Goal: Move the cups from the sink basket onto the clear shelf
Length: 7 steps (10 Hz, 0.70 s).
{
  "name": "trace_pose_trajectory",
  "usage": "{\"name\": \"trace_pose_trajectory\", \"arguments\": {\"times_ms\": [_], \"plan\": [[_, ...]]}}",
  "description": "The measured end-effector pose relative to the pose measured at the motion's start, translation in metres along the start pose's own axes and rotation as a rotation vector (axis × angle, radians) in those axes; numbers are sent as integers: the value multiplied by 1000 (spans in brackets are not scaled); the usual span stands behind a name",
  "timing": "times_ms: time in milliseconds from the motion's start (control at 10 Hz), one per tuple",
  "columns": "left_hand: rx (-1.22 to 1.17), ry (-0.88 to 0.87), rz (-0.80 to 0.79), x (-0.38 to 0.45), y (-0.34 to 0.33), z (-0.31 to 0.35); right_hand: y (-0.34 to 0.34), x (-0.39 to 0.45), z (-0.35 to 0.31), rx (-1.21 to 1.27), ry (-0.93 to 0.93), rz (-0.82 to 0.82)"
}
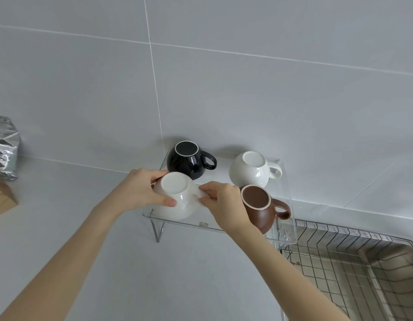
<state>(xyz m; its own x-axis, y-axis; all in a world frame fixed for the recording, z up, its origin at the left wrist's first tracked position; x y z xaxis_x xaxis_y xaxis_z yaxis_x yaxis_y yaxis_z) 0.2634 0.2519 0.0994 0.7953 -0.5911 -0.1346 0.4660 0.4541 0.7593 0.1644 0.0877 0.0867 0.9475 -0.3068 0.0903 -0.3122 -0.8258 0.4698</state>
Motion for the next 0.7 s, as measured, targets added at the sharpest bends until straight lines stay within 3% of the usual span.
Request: {"name": "trace_pose_trajectory", "arguments": {"times_ms": [400, 600, 700], "plan": [[6, 2, 2, -2, -1, 3, -2, 0, 2, 3, -26, -17], [132, 42, -103, -2, -1, 15, 2, -12, -3, -96, -11, -157], [237, 54, -77, -5, -13, 30, 11, -55, -10, 13, 30, -198]]}}
Point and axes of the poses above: each hand's wrist, its own x-axis towards the middle knuckle, its own y-axis out of the back of the hand, z = x × y, the point moved 3 cm from there along x, towards the middle knuckle, and after that the axes turned 10 degrees about x, right-handed, at the moved point
